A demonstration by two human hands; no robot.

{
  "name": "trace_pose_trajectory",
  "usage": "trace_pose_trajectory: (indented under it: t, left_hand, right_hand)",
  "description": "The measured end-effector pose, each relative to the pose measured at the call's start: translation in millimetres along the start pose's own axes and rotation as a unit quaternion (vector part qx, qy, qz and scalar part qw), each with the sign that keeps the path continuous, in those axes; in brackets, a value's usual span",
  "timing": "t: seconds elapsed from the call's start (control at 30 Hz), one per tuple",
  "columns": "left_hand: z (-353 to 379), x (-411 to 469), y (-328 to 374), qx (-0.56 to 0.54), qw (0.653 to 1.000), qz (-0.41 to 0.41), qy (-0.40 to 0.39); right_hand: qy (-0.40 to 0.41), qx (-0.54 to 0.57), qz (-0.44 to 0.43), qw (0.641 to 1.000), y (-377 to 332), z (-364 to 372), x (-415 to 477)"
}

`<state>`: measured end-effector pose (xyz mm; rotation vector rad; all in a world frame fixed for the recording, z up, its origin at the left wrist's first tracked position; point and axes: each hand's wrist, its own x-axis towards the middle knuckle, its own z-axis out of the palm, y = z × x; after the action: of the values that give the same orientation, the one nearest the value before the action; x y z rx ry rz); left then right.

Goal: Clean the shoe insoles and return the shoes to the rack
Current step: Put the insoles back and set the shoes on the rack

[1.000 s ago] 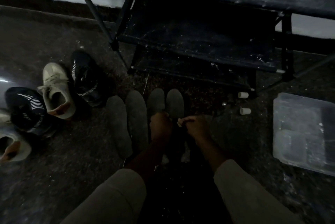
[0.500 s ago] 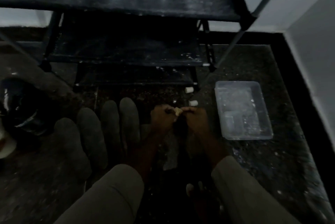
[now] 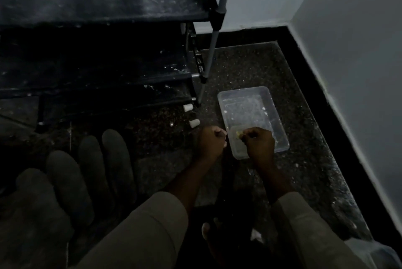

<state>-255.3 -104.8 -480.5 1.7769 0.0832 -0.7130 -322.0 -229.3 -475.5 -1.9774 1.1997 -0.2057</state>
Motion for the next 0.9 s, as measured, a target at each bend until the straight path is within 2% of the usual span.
trace_pose_trajectory:
  t: [0.13, 0.33, 0.43, 0.6, 0.77, 0.9]
  left_hand:
    - [-4, 2, -11, 0.024, 1.000, -0.011, 0.000]
    - [-21, 2, -21, 0.026, 0.999, -0.002, 0.026]
    - [-35, -3, -24, 0.057, 0.997, 0.024, 0.045]
    - [-79, -18, -20, 0.113, 0.989, 0.073, 0.066]
    - [-148, -33, -25, 0.122, 0.986, 0.042, 0.108]
    - [-212, -58, -37, 0.182, 0.967, 0.050, 0.173]
  right_hand:
    - [-0.005, -0.023, 0.024, 0.999, 9, 5, -1]
    - [0.046, 0.001, 0.032, 0.998, 15, 5, -11]
    - [0.057, 0.002, 0.000, 0.998, 0, 10, -21]
    - [0.009, 0.002, -0.083, 0.996, -40, 38, -48]
    - [-0.061, -0.010, -0.147, 0.987, -90, 81, -86]
    - [-0.101, 0.000, -0.170, 0.980, -124, 135, -130]
